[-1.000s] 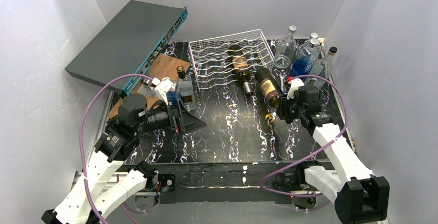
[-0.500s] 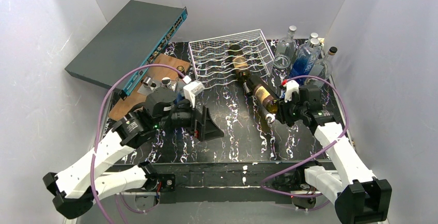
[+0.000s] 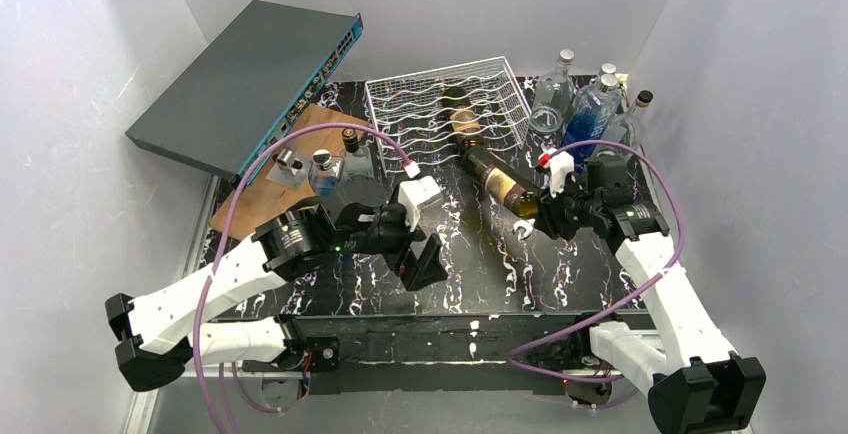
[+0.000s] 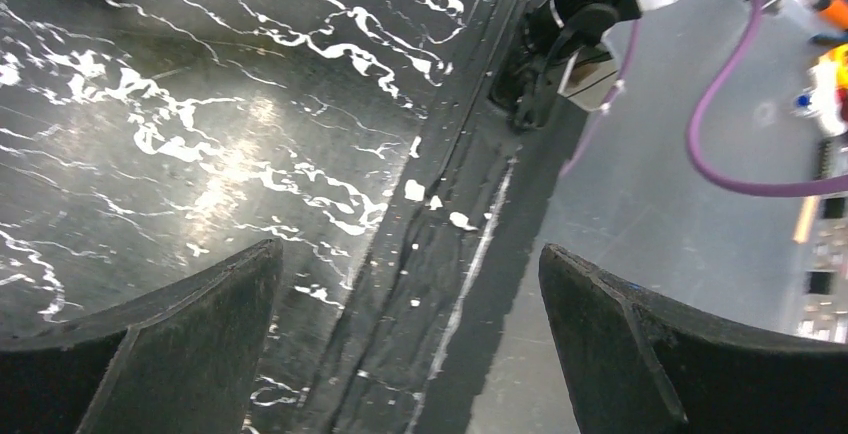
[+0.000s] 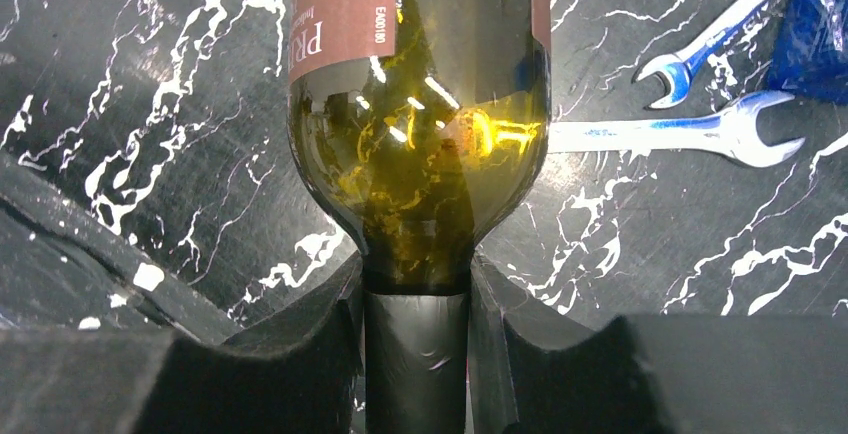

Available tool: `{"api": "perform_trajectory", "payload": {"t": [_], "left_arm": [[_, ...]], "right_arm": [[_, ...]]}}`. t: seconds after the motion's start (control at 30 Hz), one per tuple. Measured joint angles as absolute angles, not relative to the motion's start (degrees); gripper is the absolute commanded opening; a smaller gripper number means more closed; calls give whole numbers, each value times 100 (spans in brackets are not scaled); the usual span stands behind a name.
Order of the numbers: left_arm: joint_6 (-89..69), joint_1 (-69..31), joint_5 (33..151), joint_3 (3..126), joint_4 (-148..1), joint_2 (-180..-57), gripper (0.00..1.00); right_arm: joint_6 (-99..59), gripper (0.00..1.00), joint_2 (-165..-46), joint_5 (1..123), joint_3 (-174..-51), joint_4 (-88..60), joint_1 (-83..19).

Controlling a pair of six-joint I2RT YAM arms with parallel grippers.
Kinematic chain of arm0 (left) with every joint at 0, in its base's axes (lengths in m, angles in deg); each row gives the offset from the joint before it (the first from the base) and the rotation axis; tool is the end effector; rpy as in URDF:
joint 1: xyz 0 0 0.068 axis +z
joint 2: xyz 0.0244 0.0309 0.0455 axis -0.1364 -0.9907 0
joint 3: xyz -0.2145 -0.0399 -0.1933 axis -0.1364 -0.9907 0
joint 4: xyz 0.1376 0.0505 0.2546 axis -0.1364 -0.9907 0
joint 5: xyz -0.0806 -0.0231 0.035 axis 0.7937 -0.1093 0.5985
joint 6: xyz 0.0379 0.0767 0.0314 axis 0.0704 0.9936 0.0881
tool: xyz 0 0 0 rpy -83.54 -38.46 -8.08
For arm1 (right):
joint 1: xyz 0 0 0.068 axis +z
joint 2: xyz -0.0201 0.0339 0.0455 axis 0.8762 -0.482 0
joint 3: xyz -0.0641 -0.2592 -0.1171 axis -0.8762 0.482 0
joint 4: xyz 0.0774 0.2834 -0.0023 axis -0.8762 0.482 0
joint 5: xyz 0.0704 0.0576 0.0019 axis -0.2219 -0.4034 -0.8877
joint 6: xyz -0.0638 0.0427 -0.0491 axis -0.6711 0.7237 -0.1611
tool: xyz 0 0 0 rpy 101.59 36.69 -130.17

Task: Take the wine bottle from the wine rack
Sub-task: Pick up the wine bottle from the wine rack, then place the wine bottle at the center of the board.

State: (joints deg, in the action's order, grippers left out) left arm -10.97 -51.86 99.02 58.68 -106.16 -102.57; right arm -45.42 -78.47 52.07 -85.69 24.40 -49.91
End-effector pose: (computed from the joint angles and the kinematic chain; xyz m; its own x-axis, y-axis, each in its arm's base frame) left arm 0.1259 -0.2581 0.3911 -0.4043 0.2722 -0.8732 0.8881 0.3451 -0.3036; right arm 0.2360 0.0721 0.2699 -0.5264 -0.4151 -0.7420 -0.5948 0.8034 -0.0275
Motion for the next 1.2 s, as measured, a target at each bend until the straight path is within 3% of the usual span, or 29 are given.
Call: {"api": "perform_trajectory", "payload": {"t": [0.83, 1.2], "left_arm": [[1733, -5586, 9301, 4570, -9128, -10089, 99], [3121, -5794, 8890, 3960, -7654, -10869, 99]], "right_arm": [[-7176, 1, -8352, 3743, -9358, 4376, -4981], [-7578, 1, -8724, 3553, -9358, 4604, -4825]]}}
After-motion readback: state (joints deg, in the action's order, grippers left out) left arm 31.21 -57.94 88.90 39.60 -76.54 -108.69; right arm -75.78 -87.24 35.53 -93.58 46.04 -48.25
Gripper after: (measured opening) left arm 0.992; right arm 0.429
